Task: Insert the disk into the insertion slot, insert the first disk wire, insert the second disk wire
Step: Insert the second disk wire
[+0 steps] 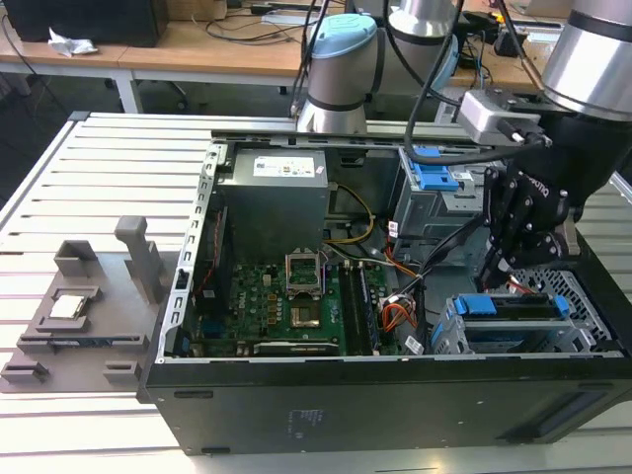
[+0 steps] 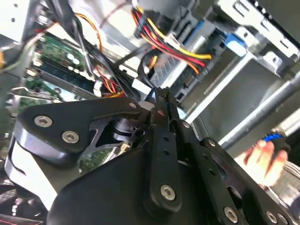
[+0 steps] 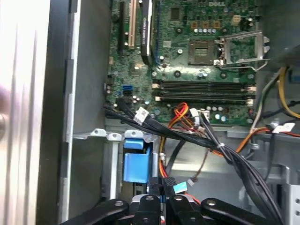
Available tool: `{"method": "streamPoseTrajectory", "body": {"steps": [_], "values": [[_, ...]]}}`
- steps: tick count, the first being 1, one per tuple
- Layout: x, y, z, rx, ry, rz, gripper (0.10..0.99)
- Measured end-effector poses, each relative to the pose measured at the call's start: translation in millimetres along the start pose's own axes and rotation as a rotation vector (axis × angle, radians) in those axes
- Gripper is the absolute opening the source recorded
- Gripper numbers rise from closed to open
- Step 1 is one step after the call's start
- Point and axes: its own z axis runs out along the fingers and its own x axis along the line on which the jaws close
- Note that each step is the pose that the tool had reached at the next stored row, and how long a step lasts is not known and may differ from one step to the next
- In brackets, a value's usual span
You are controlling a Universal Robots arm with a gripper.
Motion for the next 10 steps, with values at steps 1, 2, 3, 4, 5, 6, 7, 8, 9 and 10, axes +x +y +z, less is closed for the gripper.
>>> {"method": "streamPoseTrajectory", "body": {"steps": [1, 2, 3, 4, 5, 6, 7, 8, 9, 10], "values": [[0.3, -0.9, 0.0, 0.000, -0.0157, -0.001, 0.149], [0.8, -2.0, -0.1, 0.000, -0.0495, -0.003, 0.149], [1.3, -2.5, 0.0, 0.000, -0.1057, -0.006, 0.149], [1.4, -2.6, 0.0, 0.001, -0.1404, -0.009, 0.149], [2.3, -2.6, 0.0, 0.002, -0.1677, -0.010, 0.149], [2.4, -2.6, 0.1, 0.002, -0.1688, -0.010, 0.149], [2.5, -2.6, 0.0, 0.002, -0.1686, -0.010, 0.149], [2.6, -2.6, 0.1, 0.002, -0.1687, -0.010, 0.149], [2.6, -2.6, 0.1, 0.002, -0.1687, -0.010, 0.149], [2.6, -2.6, 0.1, 0.002, -0.1687, -0.010, 0.149]]}}
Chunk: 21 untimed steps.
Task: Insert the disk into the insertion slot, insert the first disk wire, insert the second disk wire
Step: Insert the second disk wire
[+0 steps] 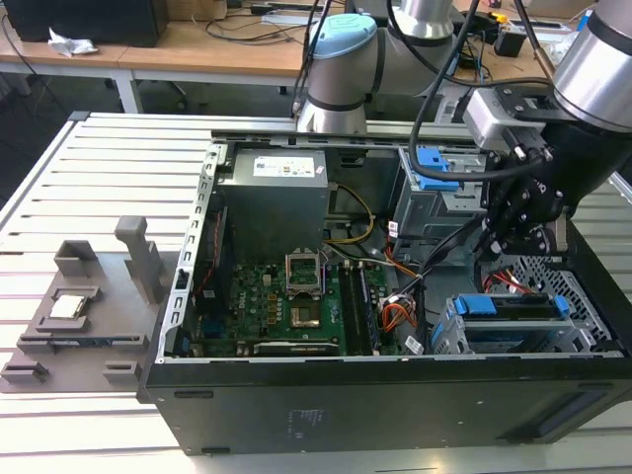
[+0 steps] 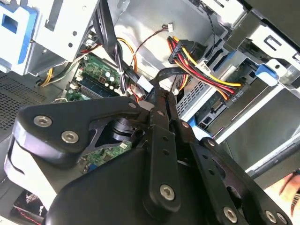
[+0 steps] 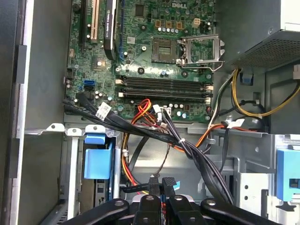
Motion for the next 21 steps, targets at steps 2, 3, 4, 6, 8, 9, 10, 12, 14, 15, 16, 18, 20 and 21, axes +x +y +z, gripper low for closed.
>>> {"method": "streamPoseTrajectory", "body": {"steps": [2, 3, 4, 6, 8, 9, 10, 12, 14, 15, 16, 18, 20, 21], "values": [[0.0, 0.0, 0.0, 0.000, -0.0001, 0.000, 0.149], [0.1, 0.0, 0.0, 0.000, 0.0001, 0.000, 0.161], [0.1, 0.0, 0.0, 0.000, 0.0000, 0.000, 0.220], [0.1, 0.0, 0.0, 0.000, 0.0002, 0.000, 0.220], [-0.7, 0.3, -5.9, -0.001, 0.0162, 0.001, 0.286], [-2.0, 0.8, -11.2, -0.001, 0.0394, 0.002, 0.286], [-2.9, 1.0, -12.5, -0.002, 0.0642, 0.003, 0.286], [-4.6, 1.0, -12.3, -0.004, 0.1054, 0.005, 0.286], [-8.7, 0.9, -12.0, -0.006, 0.1577, 0.008, 0.286], [-11.9, 0.7, -10.8, -0.007, 0.1802, 0.009, 0.286], [-13.6, 0.7, -9.5, -0.007, 0.1962, 0.010, 0.286], [-15.0, 0.8, -7.3, -0.008, 0.2086, 0.011, 0.286], [-16.5, 1.0, -3.0, -0.008, 0.2327, 0.013, 0.286], [-16.5, 1.1, -2.4, -0.009, 0.2462, 0.014, 0.286]]}}
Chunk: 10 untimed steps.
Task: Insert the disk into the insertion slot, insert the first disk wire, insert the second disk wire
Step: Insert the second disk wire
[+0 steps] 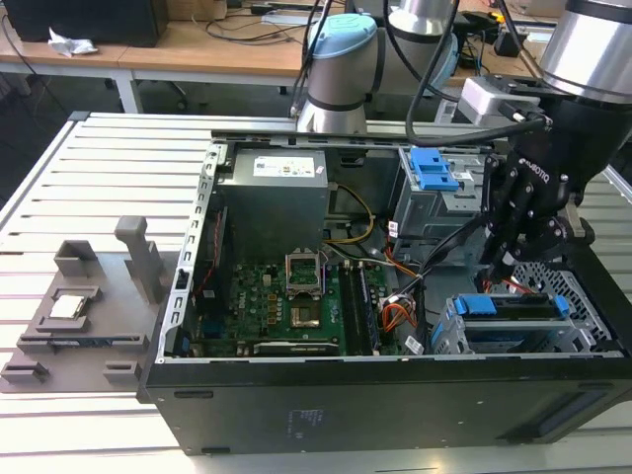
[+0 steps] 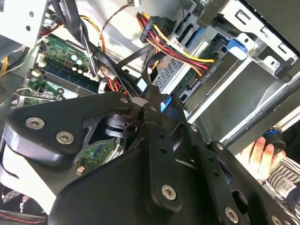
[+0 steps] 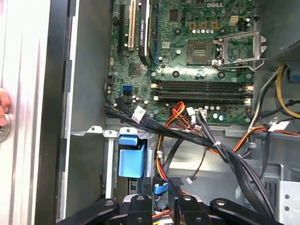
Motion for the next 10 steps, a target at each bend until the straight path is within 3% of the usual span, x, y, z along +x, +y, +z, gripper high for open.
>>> {"method": "streamPoseTrajectory", "body": {"steps": [1, 2, 7, 10], "values": [[-0.3, 0.1, 1.0, -0.001, 0.0159, 0.001, 0.286], [-0.6, 0.1, 1.9, -0.001, 0.0242, 0.001, 0.286], [-4.2, -0.3, 7.8, -0.001, 0.0264, 0.002, 0.286], [-4.3, -0.3, 8.3, -0.001, 0.0375, 0.002, 0.286]]}}
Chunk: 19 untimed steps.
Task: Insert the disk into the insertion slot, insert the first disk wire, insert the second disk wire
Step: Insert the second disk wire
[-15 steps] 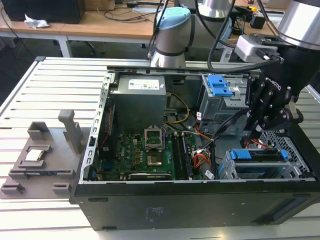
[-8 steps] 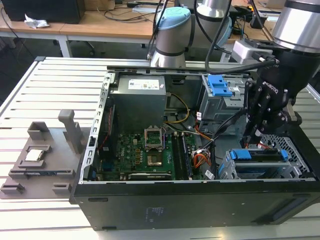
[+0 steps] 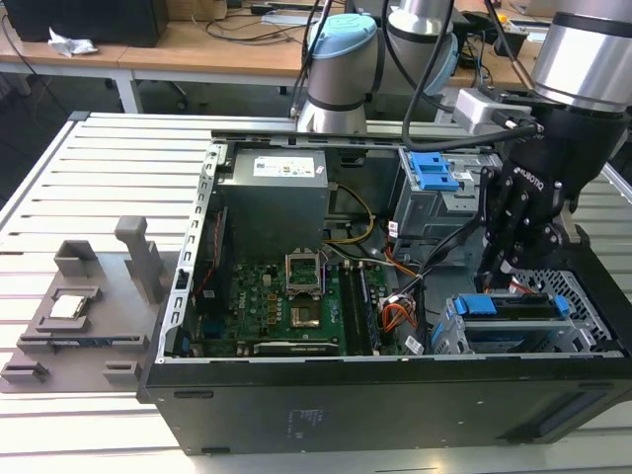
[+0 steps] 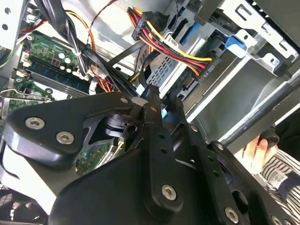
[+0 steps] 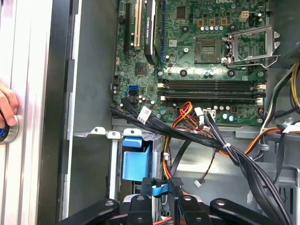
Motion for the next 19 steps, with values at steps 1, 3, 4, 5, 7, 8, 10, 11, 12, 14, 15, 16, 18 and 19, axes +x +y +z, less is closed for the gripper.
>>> {"method": "streamPoseTrajectory", "body": {"steps": [1, 3, 4, 5, 7, 8, 10, 11, 12, 14, 15, 16, 18, 19], "values": [[0.0, 0.0, 0.0, 0.000, 0.0004, 0.000, 0.286], [0.0, 0.0, -0.1, 0.000, 0.0006, 0.000, 0.286], [0.0, 0.0, -0.1, 0.000, 0.0005, 0.000, 0.286], [0.0, 0.0, -0.1, 0.000, 0.0006, 0.000, 0.267], [0.0, 0.0, -0.1, 0.000, 0.0007, 0.000, 0.208], [0.0, 0.0, -0.1, 0.000, 0.0007, 0.000, 0.208], [0.0, 0.0, -0.1, 0.000, 0.0007, 0.000, 0.208], [0.0, 0.0, -0.1, 0.000, 0.0007, 0.000, 0.208], [0.0, 0.0, -0.1, 0.000, 0.0007, 0.000, 0.208], [0.0, 0.0, -0.1, 0.000, 0.0008, 0.000, 0.208], [0.0, 0.0, 0.0, 0.000, 0.0007, 0.000, 0.208], [0.5, -0.7, -0.3, 0.000, 0.0003, 0.000, 0.208], [1.5, -13.2, -1.5, -0.014, -0.0051, -0.003, 0.208], [2.1, -16.8, -1.2, -0.020, -0.0127, -0.005, 0.208]]}}
